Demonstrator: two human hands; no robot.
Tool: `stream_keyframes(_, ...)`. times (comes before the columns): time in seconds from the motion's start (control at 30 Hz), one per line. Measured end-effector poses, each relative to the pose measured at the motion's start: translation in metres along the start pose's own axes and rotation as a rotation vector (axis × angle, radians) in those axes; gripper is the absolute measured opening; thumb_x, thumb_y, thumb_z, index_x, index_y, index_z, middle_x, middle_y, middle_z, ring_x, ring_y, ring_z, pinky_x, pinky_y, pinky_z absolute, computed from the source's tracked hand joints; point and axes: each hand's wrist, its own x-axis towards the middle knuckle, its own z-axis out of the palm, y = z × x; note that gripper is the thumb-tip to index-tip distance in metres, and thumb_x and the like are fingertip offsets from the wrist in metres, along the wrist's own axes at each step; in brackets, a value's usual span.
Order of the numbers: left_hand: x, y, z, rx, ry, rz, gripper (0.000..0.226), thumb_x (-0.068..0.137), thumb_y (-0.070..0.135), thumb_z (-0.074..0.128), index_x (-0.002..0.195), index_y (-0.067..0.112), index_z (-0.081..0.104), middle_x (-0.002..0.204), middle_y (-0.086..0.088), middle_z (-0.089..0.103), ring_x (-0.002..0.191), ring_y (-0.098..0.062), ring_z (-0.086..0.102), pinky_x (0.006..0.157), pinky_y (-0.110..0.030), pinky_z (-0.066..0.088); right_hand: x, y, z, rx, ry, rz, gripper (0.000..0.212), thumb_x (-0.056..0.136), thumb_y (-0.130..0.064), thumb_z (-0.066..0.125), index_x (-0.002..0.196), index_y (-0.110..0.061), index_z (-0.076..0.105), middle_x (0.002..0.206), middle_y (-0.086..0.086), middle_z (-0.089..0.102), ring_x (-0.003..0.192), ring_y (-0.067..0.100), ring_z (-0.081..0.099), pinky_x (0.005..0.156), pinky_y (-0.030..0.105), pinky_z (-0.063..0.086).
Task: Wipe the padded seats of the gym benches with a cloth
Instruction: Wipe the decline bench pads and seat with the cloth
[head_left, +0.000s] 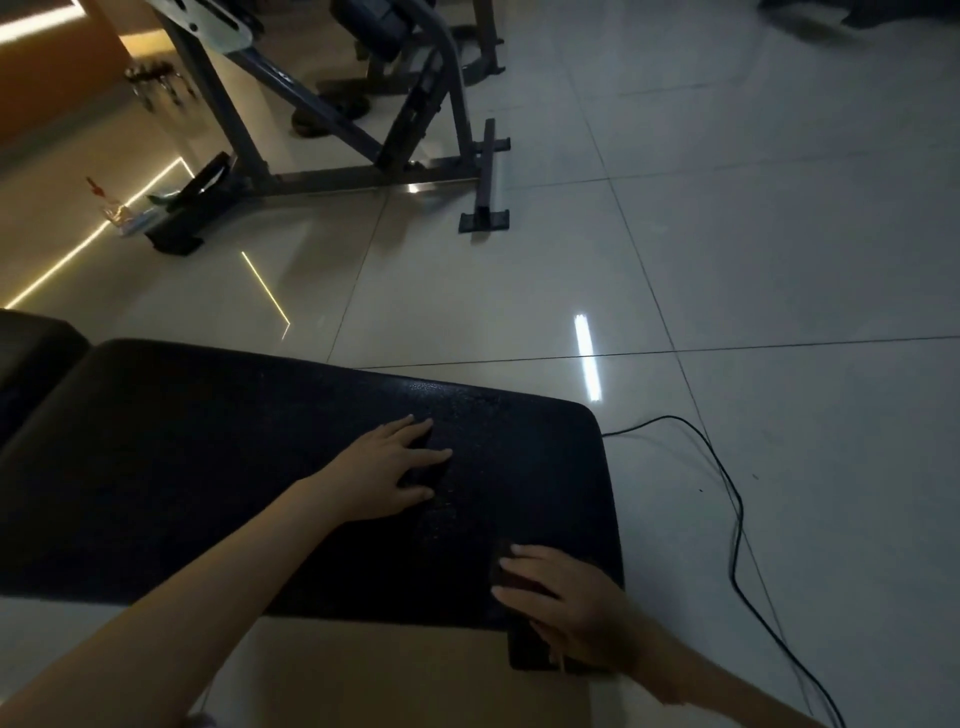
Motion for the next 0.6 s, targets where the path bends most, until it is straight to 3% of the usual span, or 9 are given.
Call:
stream_keyframes(0.17, -0.005, -0.004, -0.005, -0.034, -0.015, -0.041, 0.057, 0.097, 0.046, 0.053, 0.149, 0.046, 0.029, 0.165, 0.002, 0.003, 0.151, -0.019, -0.006, 0.121, -0.041, 0.006, 0.083, -0.016, 0.019, 0.051, -0.024, -0.240, 0.026, 0.102, -0.026, 0.057, 0.121, -0.013, 0.069, 0.128, 0.009, 0.064, 0.133, 0.022, 0.050, 0.116, 0.030, 0.035)
stream_keyframes(0.3, -0.016, -0.022, -0.016, -0.160, 0.060, -0.119, 0.049, 0.098, 0.040, 0.051, 0.146, 0.043, 0.039, 0.164, 0.001, 0.013, 0.151, -0.020, 0.001, 0.121, -0.041, 0.011, 0.133, -0.019, 0.034, 0.185, -0.055, -0.240, 0.029, 0.103, -0.023, 0.055, 0.128, -0.012, 0.064, 0.139, 0.010, 0.056, 0.139, 0.023, 0.043, 0.105, 0.039, 0.047)
stream_keyframes(0.43, -0.052, -0.052, -0.010, -0.210, 0.107, -0.186, 0.048, 0.099, 0.041, 0.050, 0.146, 0.043, 0.038, 0.163, 0.003, 0.014, 0.151, -0.018, 0.003, 0.121, -0.039, 0.011, 0.114, 0.009, 0.023, 0.167, 0.085, -0.003, 0.032, 0.097, -0.018, 0.062, 0.129, -0.018, 0.062, 0.144, 0.004, 0.053, 0.136, 0.015, 0.047, 0.104, 0.037, 0.048)
stream_keyframes(0.53, -0.092, -0.077, 0.001, -0.209, 0.136, -0.221, 0.051, 0.099, 0.042, 0.051, 0.146, 0.046, 0.034, 0.164, 0.006, 0.008, 0.151, -0.015, -0.001, 0.121, -0.036, 0.007, 0.098, 0.038, 0.007, 0.095, 0.295, 0.443, 0.038, 0.096, -0.019, 0.060, 0.133, -0.026, 0.059, 0.143, -0.007, 0.050, 0.133, 0.004, 0.044, 0.107, 0.041, 0.044)
stream_keyframes(0.6, -0.118, -0.092, 0.012, -0.176, 0.186, -0.248, 0.053, 0.098, 0.043, 0.051, 0.147, 0.048, 0.030, 0.163, 0.008, 0.004, 0.151, -0.013, -0.004, 0.121, -0.034, 0.005, 0.099, 0.037, 0.004, 0.095, 0.311, 0.657, 0.042, 0.095, -0.014, 0.064, 0.132, -0.033, 0.056, 0.141, -0.011, 0.050, 0.132, -0.001, 0.043, 0.109, 0.041, 0.043)
